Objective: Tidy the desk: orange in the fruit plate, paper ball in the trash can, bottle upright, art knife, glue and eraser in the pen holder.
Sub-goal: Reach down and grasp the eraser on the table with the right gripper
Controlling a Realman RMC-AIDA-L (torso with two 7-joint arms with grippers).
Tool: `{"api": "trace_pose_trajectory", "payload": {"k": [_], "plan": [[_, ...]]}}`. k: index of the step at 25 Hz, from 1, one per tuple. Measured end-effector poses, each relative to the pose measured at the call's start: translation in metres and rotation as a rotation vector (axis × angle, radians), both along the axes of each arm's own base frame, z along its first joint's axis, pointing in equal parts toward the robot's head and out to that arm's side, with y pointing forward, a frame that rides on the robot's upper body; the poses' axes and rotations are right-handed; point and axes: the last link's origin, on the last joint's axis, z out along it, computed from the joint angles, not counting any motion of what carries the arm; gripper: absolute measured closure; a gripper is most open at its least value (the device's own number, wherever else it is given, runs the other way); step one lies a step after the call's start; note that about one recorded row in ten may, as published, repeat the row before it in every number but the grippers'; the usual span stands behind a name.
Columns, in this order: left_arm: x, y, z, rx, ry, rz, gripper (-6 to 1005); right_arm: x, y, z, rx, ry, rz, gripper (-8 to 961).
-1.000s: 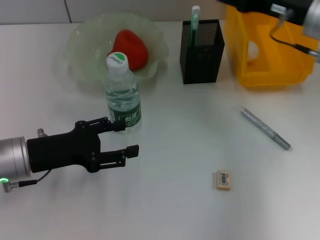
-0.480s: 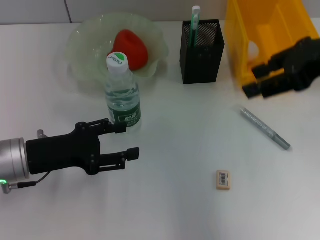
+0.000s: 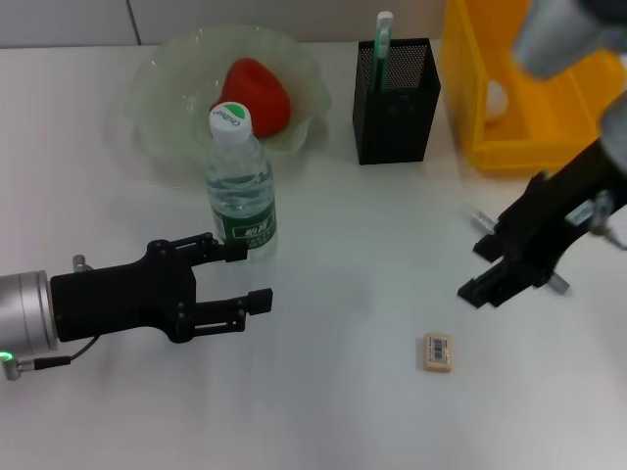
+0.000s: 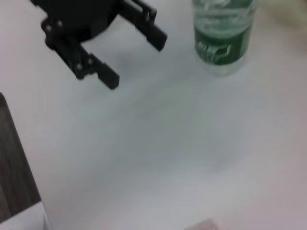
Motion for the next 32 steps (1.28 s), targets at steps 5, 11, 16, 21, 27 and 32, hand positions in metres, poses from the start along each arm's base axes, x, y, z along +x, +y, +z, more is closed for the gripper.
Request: {"api": "trace_pose_trajectory", "payload": {"k": [5, 11, 16, 21, 27, 32], "plan": [[-0.001, 0.0, 0.0, 0.003, 0.004, 0.005, 216, 0.011, 0.005, -0.03, -0.026, -0.029, -0.018, 394], [-0.001, 0.001, 0.0, 0.009, 0.006, 0.003, 216, 0.025, 0.006, -0.058, -0.06, -0.069, -0.026, 409], [0.001, 0.002, 0.0, 0.007, 0.009, -0.011, 216, 0.029, 0.009, -0.067, -0.058, -0.077, -0.024, 422], [0.001, 0.002, -0.001, -0.002, 0.016, -0.014, 216, 0.03, 0.008, -0.069, -0.068, -0.085, -0.013, 434], [-0.003, 0.0, 0.003, 0.001, 0.024, -0.01, 216, 0.031, 0.007, -0.072, -0.08, -0.093, 0.02, 449], [-0.004, 0.0, 0.003, -0.003, 0.026, -0.009, 216, 0.032, 0.007, -0.072, -0.087, -0.096, 0.037, 462]]}}
